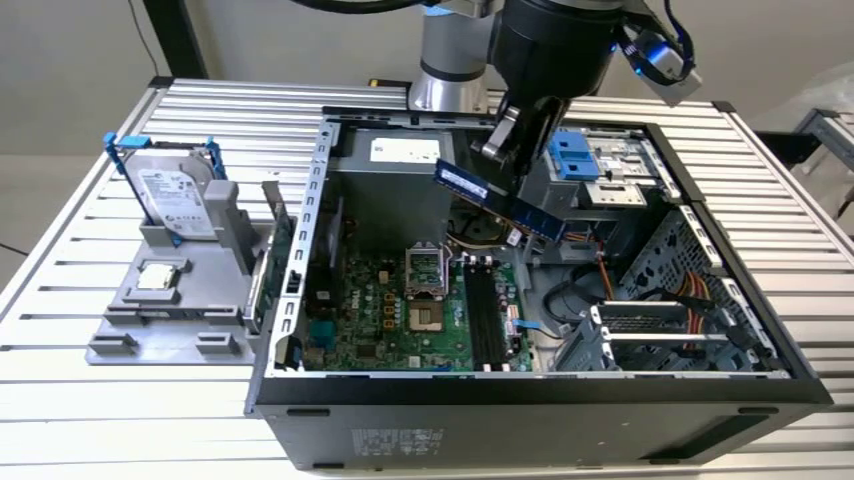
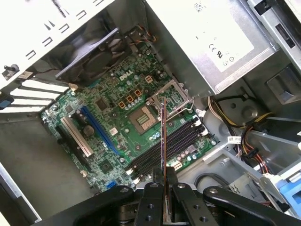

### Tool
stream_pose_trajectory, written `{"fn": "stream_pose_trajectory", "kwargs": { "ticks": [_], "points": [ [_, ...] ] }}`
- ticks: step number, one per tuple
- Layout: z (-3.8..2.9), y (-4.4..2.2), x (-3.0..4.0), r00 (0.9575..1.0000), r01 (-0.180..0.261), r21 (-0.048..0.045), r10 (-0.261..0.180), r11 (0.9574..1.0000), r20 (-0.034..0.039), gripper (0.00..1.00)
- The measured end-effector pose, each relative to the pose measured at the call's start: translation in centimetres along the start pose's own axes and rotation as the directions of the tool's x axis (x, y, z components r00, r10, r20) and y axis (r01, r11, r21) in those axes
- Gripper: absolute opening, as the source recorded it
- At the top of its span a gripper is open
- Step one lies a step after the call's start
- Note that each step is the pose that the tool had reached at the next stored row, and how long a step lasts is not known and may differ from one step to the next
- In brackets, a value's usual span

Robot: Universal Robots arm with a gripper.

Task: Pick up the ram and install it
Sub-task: 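Insert the ram into the slot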

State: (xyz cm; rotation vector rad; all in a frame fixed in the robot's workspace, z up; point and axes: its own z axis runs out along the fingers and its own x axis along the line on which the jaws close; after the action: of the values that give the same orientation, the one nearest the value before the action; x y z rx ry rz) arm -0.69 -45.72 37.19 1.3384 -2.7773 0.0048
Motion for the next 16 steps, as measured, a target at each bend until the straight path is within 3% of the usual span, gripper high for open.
{"fn": "stream_pose_trajectory", "kwargs": {
  "ticks": [9, 16],
  "points": [
    [0.0, 0.0, 0.0, 0.9981, -0.062, -0.0035, 0.062, 0.9981, 0.0013, 0.0],
    [0.0, 0.0, 0.0, 0.9939, -0.11, -0.0062, 0.111, 0.9939, 0.0022, 0.0]
  ]
}}
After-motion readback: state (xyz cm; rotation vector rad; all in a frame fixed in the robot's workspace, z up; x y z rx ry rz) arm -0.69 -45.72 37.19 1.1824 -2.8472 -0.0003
